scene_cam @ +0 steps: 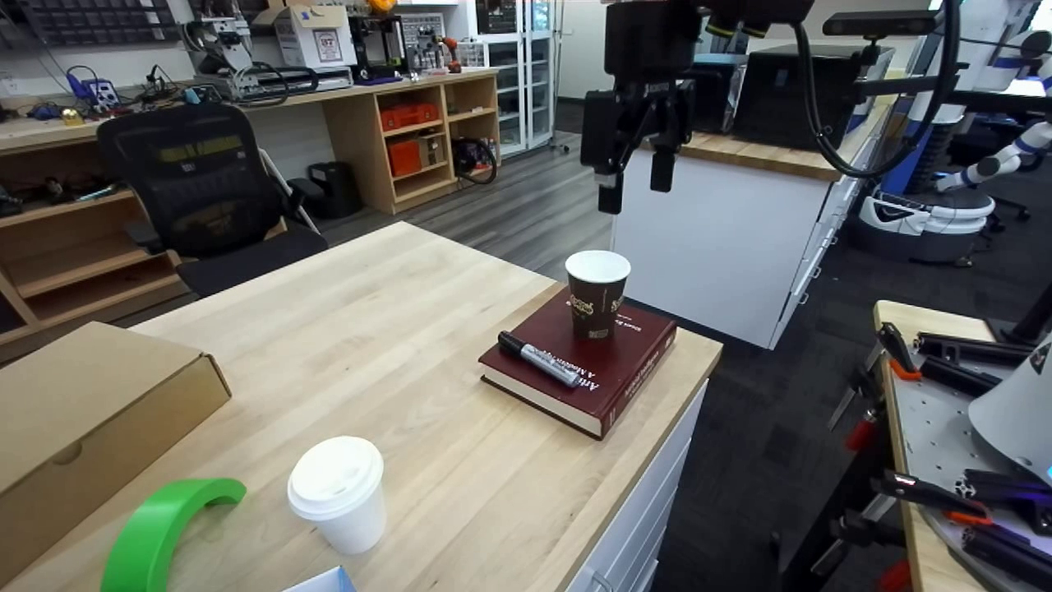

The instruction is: Put the marker in the cup

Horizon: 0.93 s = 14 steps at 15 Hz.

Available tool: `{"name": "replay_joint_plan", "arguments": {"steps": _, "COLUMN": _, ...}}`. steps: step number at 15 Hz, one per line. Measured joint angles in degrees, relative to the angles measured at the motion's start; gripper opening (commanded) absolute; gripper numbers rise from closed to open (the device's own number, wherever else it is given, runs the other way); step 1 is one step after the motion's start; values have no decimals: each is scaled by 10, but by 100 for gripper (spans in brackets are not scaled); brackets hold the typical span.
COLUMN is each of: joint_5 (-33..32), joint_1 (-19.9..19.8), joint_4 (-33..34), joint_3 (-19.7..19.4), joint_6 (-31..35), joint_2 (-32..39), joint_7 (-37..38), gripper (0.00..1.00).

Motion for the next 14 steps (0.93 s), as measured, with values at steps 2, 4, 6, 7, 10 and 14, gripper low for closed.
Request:
{"name": "replay_joint_plan", "arguments": {"steps": 2, "joint_5": 0, "joint_1": 0, "joint_4": 0, "joint_3": 0, "joint_6": 0, "joint_2": 0, "joint_7": 0, "gripper": 100}}
{"name": "replay_joint_plan", "arguments": {"steps": 4, "joint_5": 0, "joint_1": 0, "joint_4": 0, "joint_3": 0, "joint_6": 0, "joint_2": 2, "joint_7": 0, "gripper": 100}}
{"name": "replay_joint_plan", "arguments": {"steps": 6, "joint_5": 0, "joint_1": 1, "joint_4": 0, "joint_3": 0, "joint_6": 1, "joint_2": 7, "joint_7": 0, "gripper": 100}}
{"name": "replay_joint_plan", "arguments": {"steps": 7, "joint_5": 0, "joint_1": 2, "joint_4": 0, "joint_3": 0, "joint_6": 2, "joint_2": 12, "joint_7": 0, "gripper": 100}}
{"name": "replay_joint_plan", "arguments": {"steps": 10, "joint_5": 0, "joint_1": 7, "joint_4": 0, "joint_3": 0, "joint_6": 17, "joint_2": 35, "joint_7": 0, "gripper": 100}}
{"name": "replay_joint_plan", "arguments": {"steps": 14, "joint_5": 0, "joint_1": 15, "joint_4": 1, "joint_3": 0, "joint_6": 42, "joint_2": 69, "joint_7": 0, "gripper": 100}}
